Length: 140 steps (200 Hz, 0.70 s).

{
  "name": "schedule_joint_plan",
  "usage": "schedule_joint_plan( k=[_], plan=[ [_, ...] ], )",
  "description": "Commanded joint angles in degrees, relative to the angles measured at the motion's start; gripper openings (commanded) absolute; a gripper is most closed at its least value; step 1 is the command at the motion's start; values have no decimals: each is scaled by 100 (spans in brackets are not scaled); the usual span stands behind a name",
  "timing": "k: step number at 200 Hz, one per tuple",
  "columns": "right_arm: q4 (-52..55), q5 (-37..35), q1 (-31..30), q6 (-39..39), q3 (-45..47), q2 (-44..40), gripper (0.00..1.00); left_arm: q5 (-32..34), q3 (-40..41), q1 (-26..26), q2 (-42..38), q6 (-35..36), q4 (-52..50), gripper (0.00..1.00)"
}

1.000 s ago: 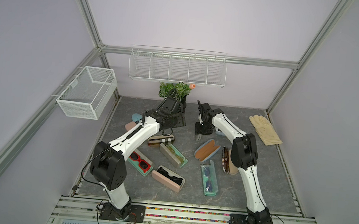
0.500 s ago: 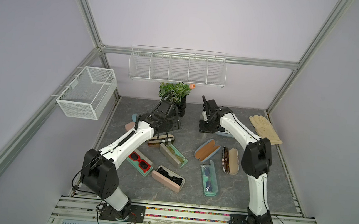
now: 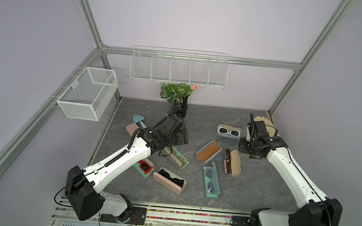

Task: Close the glasses case
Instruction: Place the glasses case at the center of the board.

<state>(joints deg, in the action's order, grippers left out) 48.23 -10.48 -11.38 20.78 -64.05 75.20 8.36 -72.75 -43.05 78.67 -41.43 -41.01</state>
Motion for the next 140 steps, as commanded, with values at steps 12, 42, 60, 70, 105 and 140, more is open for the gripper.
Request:
schedule_joint_plan(
  k=[12,42,60,70,105,140],
  plan=[
    [-436,230,1024,-72,446,-118,33,229,-204,-10,278,-23,-65,78],
    [-644,603,1650,-58,383,596,33,238,-750,-2,871,126,-101,79],
    [-734,809,1867,-65,218,1045,33,210,-1149,52,1252,329,-110,80],
    [-782,883,1944,-74,159,1265,34,216,-1421,107,1464,372,-262,80],
    [-847,929,2073,-88,42,1903,34,93,-1953,350,1964,491,-603,80],
    [-919,932,2159,-69,0,2201,35,-148,-1961,503,2171,545,-455,80]
  ],
)
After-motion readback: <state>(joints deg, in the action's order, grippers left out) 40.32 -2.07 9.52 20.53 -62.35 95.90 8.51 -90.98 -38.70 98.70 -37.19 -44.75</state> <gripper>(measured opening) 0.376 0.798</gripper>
